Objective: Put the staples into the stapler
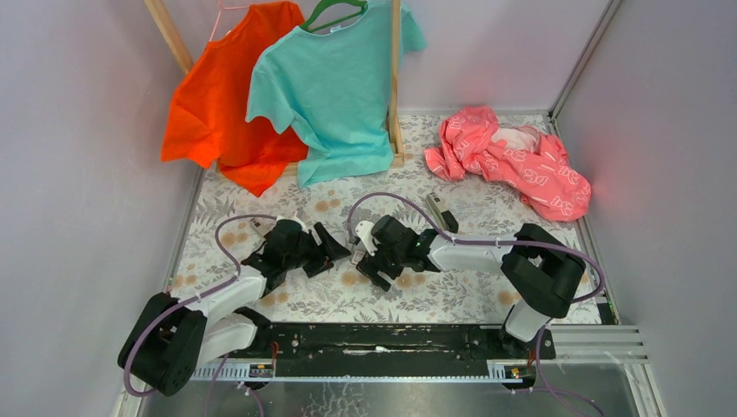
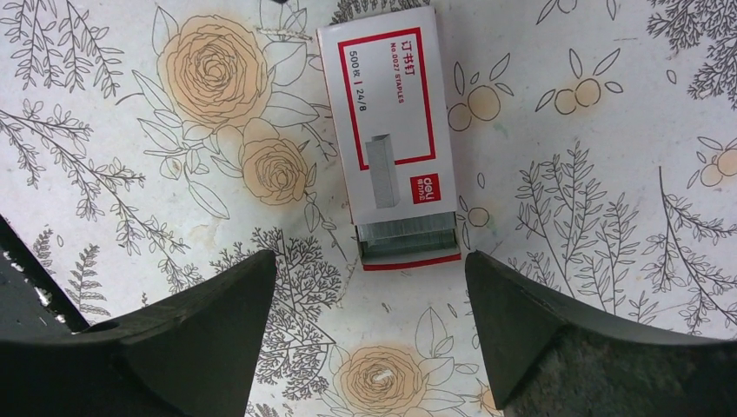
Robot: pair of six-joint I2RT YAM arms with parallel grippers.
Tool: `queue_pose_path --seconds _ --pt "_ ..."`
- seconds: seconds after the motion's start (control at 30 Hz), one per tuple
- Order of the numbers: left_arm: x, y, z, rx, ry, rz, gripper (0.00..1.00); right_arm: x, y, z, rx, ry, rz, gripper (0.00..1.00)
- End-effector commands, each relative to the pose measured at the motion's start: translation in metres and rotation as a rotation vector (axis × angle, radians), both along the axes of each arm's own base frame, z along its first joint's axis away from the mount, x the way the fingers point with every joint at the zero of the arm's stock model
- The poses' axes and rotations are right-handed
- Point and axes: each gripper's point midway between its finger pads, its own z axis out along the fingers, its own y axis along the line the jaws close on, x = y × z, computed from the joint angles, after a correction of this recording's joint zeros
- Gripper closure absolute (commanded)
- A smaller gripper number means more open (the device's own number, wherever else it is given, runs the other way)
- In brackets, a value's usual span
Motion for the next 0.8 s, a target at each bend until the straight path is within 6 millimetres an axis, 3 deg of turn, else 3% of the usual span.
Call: queue_pose_path --seconds 0.0,0.5,0.77 --pt "0.002 0.005 -0.002 0.034 0.029 0.063 0.2 0.0 0.011 0.004 0.053 0.011 -0.014 0.13" --pt "0.004 -0.008 -0.008 0.109 0.082 0.094 0.21 -0.027 0.032 0.006 0.17 0.092 -0.03 0.24" --pt "0.008 -0.016 -0.015 0.235 0.112 0.126 0.24 -0.024 0.029 0.006 0.19 0.004 -0.134 0.3"
